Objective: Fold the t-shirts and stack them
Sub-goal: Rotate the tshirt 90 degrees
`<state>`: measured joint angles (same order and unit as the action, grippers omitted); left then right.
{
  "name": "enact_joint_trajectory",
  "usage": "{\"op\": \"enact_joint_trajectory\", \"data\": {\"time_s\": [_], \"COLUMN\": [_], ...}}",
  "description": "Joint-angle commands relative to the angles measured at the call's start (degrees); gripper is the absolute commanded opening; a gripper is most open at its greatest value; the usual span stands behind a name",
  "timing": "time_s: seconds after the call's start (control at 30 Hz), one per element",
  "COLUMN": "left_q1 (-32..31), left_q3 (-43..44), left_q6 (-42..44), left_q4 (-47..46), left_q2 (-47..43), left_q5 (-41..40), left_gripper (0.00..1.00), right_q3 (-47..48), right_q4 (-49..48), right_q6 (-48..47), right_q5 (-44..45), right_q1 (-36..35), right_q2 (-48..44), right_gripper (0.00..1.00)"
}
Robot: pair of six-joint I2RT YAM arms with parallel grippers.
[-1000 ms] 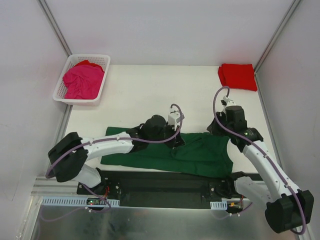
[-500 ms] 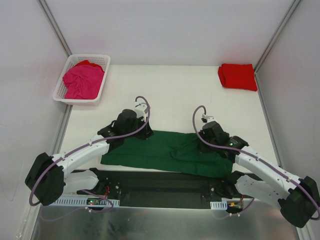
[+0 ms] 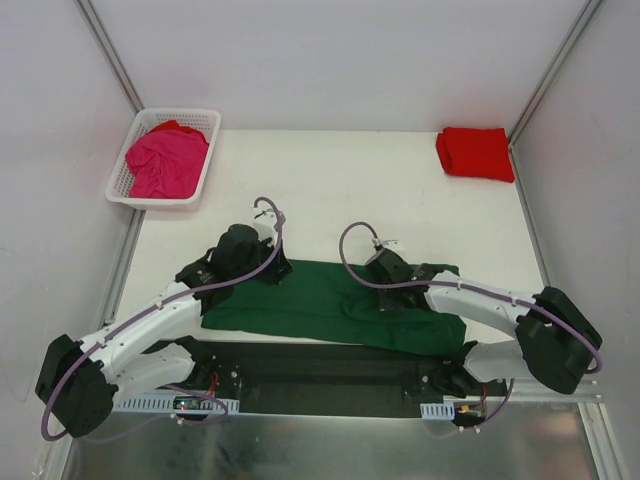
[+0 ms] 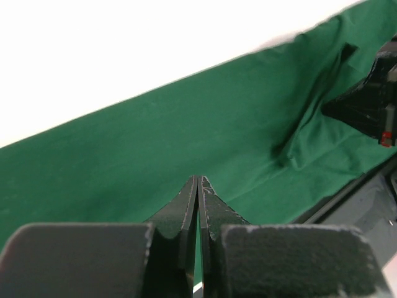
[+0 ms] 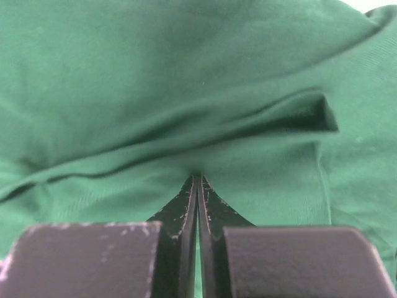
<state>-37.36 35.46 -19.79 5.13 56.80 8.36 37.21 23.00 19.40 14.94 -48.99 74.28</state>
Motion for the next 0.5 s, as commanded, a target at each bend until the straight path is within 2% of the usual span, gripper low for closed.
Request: {"op": "enact_joint_trajectory", "data": {"time_s": [0.0, 0.27, 0.47], "left_q1": [0.98, 1.33, 1.68], "left_q3": [0.13, 4.00, 7.16], "left_q6": [2.04, 1.95, 2.74], "left_q4": [3.48, 9.90, 15.08], "left_q2": [-4.14, -8.10, -11.26], "left_q5": [-4.40, -8.10, -12.31], "left_gripper": [0.00, 0.00, 0.00], "right_q3": [2.86, 8.57, 17.62], "right_q4": [-2.26, 0.28, 2.04], "right_q6": [1.87, 1.79, -2.34], "right_q5": [3.69, 7.73, 9.14], "right_q1": [-0.40, -0.32, 0.56], "right_q2": [4.46, 15.87, 23.53], "right_gripper": [0.01, 0.01, 0.01]}}
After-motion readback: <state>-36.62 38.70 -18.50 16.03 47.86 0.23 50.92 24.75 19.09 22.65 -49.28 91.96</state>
